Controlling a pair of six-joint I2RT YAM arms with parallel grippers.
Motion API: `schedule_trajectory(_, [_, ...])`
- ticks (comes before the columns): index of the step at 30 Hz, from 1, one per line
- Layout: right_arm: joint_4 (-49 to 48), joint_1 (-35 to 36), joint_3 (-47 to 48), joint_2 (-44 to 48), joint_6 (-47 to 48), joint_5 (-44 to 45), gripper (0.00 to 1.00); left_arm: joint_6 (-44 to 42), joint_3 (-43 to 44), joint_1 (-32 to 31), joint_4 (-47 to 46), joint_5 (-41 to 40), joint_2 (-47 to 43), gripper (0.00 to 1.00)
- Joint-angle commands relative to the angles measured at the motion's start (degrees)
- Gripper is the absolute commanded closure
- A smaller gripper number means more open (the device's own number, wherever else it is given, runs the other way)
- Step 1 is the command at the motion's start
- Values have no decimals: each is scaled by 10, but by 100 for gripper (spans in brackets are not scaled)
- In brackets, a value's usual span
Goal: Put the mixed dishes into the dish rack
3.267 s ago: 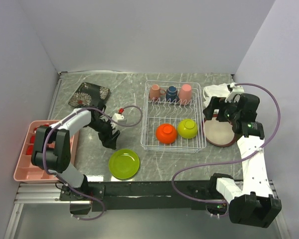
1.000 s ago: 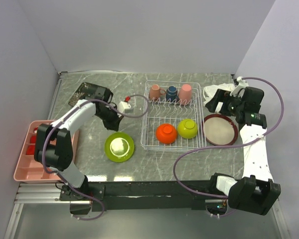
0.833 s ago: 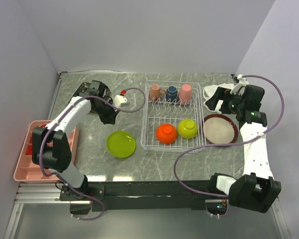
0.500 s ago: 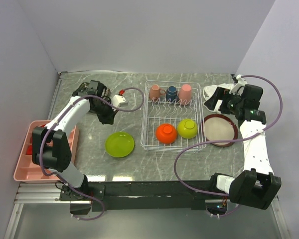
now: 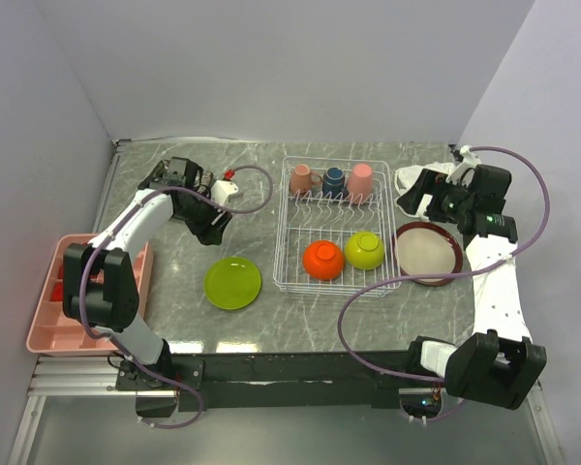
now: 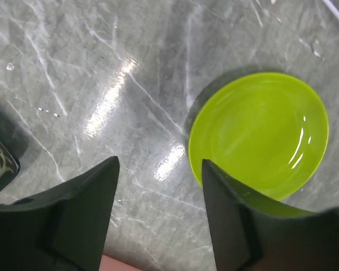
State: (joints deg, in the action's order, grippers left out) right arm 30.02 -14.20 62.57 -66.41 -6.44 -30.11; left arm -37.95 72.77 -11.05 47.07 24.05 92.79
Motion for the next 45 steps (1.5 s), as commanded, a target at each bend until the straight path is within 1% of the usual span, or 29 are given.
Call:
schedule_trajectory(1, [-22,0,-2,27,2,-4,0,17,2,2,-36,-5,11,31])
schedule_trajectory(5, [-27,-1,-18,42,-2,-4,0,17,13,16,-38,34,47,29])
schedule_trajectory(8, [-22,0,-27,50,-1,-6,0,22,25,20,-35,46,70,29])
schedule_trajectory(15, [-26,-1,-35,58,-6,-4,0,17,-4,20,-58,36,88,29])
schedule_trajectory(25, [-33,-1,-39,52,-9,-5,0,-39,-18,23,13,68,112,33])
schedule_trajectory(30, [-34,-1,-32,42,-10,-6,0,-46,-27,23,15,68,120,34])
schedule_trajectory(36, [-37,-1,-24,30,-10,-7,0,-45,-30,23,12,68,139,38])
schedule_trajectory(40, [-35,-1,-23,29,-9,-6,0,-42,-18,21,19,78,164,46])
schedule_trajectory(44, [-35,-1,-24,29,-5,-5,0,-46,9,20,44,94,181,67])
schedule_trajectory(45, [-36,-1,-25,30,-6,-5,0,-48,14,20,50,98,184,70])
